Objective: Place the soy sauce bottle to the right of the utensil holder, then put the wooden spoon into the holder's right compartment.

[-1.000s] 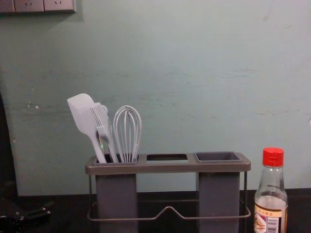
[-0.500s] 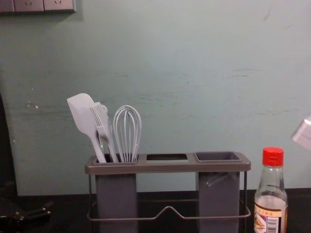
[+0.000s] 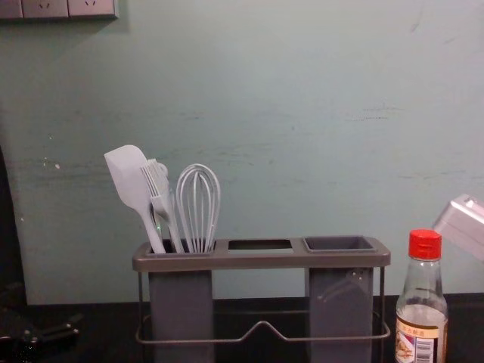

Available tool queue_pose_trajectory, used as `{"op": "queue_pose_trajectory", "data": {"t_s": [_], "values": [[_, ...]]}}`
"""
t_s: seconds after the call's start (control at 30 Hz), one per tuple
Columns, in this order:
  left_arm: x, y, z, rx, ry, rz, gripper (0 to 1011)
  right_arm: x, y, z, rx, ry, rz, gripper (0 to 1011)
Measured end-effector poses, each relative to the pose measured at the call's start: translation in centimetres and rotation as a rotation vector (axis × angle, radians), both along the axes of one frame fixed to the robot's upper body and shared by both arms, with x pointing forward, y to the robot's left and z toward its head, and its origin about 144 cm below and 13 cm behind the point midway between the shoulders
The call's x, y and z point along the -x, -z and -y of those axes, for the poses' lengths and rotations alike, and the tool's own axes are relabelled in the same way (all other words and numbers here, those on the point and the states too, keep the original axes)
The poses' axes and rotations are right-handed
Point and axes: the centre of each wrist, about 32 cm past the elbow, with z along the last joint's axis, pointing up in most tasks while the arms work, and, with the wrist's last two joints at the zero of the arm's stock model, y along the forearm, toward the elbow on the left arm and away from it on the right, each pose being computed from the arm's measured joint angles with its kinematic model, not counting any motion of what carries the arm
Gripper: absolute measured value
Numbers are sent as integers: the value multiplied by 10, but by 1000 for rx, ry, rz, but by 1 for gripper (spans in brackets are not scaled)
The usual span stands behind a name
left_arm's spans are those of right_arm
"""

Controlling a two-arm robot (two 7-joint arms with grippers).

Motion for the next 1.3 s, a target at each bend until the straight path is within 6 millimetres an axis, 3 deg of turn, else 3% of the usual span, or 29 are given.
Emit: {"op": "queue_pose_trajectory", "data": {"t_s": [1.3], "values": [[0, 0, 0, 0, 0, 0, 1005, -10, 11, -8, -2, 9, -16, 1004]]}}
